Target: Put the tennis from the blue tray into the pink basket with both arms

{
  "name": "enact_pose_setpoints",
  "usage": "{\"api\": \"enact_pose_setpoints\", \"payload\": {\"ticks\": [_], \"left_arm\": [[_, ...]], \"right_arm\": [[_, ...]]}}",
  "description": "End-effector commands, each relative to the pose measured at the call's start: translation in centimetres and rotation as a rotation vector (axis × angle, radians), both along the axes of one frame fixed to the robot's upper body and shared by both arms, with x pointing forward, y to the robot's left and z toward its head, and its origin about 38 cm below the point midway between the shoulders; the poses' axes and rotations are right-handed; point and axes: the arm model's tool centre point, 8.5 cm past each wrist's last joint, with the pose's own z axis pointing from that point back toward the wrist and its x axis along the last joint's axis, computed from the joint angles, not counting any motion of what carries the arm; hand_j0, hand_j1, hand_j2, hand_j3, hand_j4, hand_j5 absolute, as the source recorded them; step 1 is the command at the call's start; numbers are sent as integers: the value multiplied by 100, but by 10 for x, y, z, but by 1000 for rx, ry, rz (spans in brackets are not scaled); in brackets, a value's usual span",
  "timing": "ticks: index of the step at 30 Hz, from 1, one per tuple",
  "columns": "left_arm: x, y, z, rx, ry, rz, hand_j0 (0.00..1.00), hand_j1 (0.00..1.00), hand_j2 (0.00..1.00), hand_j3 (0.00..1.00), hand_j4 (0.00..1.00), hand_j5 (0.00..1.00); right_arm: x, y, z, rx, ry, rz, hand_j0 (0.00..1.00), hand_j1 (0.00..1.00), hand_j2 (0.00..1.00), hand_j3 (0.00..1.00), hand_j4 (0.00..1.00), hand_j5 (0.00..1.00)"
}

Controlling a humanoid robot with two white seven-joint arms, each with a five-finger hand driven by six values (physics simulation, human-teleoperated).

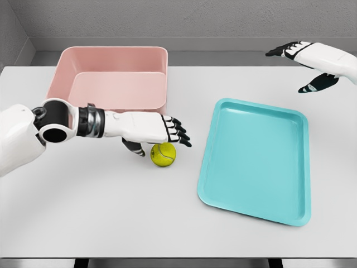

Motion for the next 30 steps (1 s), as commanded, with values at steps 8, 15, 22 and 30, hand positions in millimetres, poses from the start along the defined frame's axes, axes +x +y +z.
{"api": "enact_pose_setpoints", "payload": {"ticks": [8, 15, 22, 30], "left_arm": [[3, 6, -5, 1, 13, 24, 100, 100, 100, 100, 100, 100], [6, 10, -16, 17, 27, 46, 100, 100, 100, 100, 100, 100], [4, 3, -16, 7, 28, 32, 100, 100, 100, 100, 100, 100], [2, 5, -22, 10, 42, 38, 100, 100, 100, 100, 100, 100]], "right_arm": [[0, -2, 3, 8, -3, -7, 100, 100, 100, 100, 100, 100], [0, -3, 2, 6, -2, -8, 100, 100, 100, 100, 100, 100], [0, -3, 2, 5, -1, -8, 100, 100, 100, 100, 100, 100], [0, -2, 2, 7, -1, -7, 100, 100, 100, 100, 100, 100]]}}
